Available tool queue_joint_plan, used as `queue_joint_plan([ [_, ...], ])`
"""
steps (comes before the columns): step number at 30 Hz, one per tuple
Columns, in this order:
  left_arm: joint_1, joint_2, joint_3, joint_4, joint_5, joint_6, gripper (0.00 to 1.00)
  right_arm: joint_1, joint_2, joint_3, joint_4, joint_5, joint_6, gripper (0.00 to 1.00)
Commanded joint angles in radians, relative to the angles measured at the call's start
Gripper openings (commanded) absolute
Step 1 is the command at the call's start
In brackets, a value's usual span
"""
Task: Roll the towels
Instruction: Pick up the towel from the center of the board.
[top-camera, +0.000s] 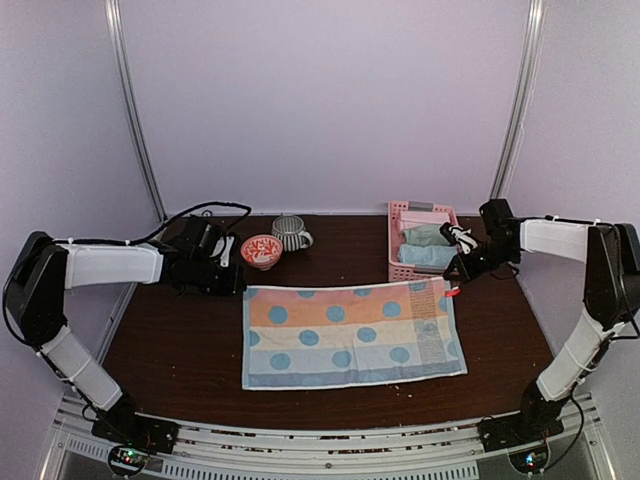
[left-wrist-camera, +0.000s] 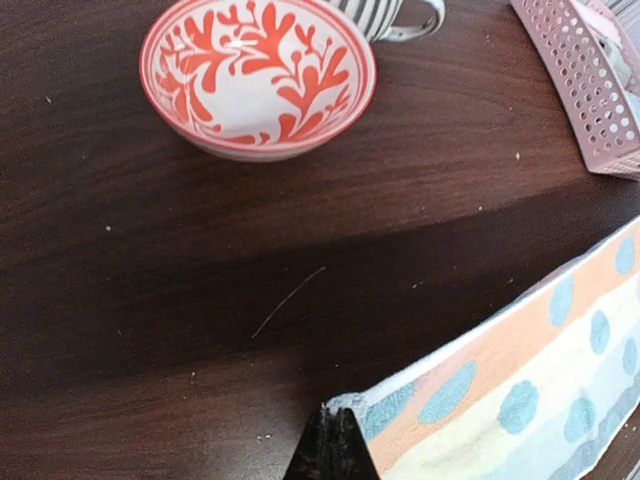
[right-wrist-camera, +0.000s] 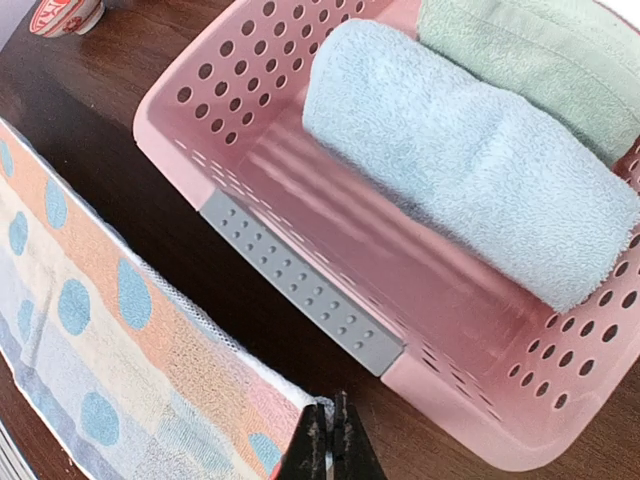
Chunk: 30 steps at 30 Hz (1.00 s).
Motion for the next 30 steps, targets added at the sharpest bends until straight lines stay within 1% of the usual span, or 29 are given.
queue_joint_plan([
  [1, 0.005, -0.058, -0.011, 0.09, -0.032, 0.013, 0.0, -0.022, -0.017, 0.017, 0.006, 0.02, -0.028, 0.0],
  [4, 0.005, -0.058, -0.023, 0.102, -0.01, 0.015, 0.0, -0.032, -0.022, -0.002, 0.008, -0.018, -0.044, 0.0],
  [9, 0.005, -0.098, -0.086, 0.167, 0.082, 0.015, 0.0, -0.051, -0.055, -0.037, -0.009, -0.09, -0.119, 0.0],
  [11, 0.006, -0.103, -0.096, 0.155, 0.092, 0.021, 0.0, -0.053, -0.069, -0.056, -0.014, -0.099, -0.154, 0.0],
  [13, 0.006, -0.076, -0.072, 0.117, 0.085, 0.029, 0.0, -0.055, -0.071, -0.066, -0.018, -0.094, -0.176, 0.0],
  [14, 0.007, -0.044, -0.045, 0.081, 0.07, 0.03, 0.03, -0.055, -0.067, -0.068, -0.02, -0.094, -0.182, 0.0],
  [15, 0.007, -0.006, -0.004, 0.042, 0.05, 0.03, 0.16, -0.055, -0.063, -0.068, -0.021, -0.097, -0.182, 0.0],
  [16, 0.009, 0.034, 0.042, -0.002, 0.023, 0.032, 0.26, -0.055, -0.057, -0.068, -0.023, -0.101, -0.184, 0.0],
  [17, 0.009, 0.08, 0.088, -0.036, 0.014, 0.042, 0.33, -0.055, -0.053, -0.067, -0.022, -0.106, -0.183, 0.0],
  [18, 0.009, 0.119, 0.125, -0.053, 0.008, 0.048, 0.37, -0.055, -0.048, -0.066, -0.021, -0.112, -0.18, 0.0],
  [20, 0.009, 0.184, 0.172, -0.061, -0.005, 0.048, 0.39, -0.055, -0.037, -0.062, -0.024, -0.119, -0.176, 0.0],
  [24, 0.009, 0.276, 0.238, -0.07, 0.028, 0.039, 0.41, -0.055, -0.035, -0.065, -0.032, -0.125, -0.184, 0.0],
  [27, 0.008, 0.309, 0.25, -0.066, 0.034, 0.016, 0.44, -0.055, -0.043, -0.076, -0.027, -0.121, -0.19, 0.0],
  [30, 0.002, 0.342, 0.259, -0.066, 0.03, 0.017, 0.44, -0.055, -0.038, -0.078, -0.023, -0.125, -0.192, 0.0],
])
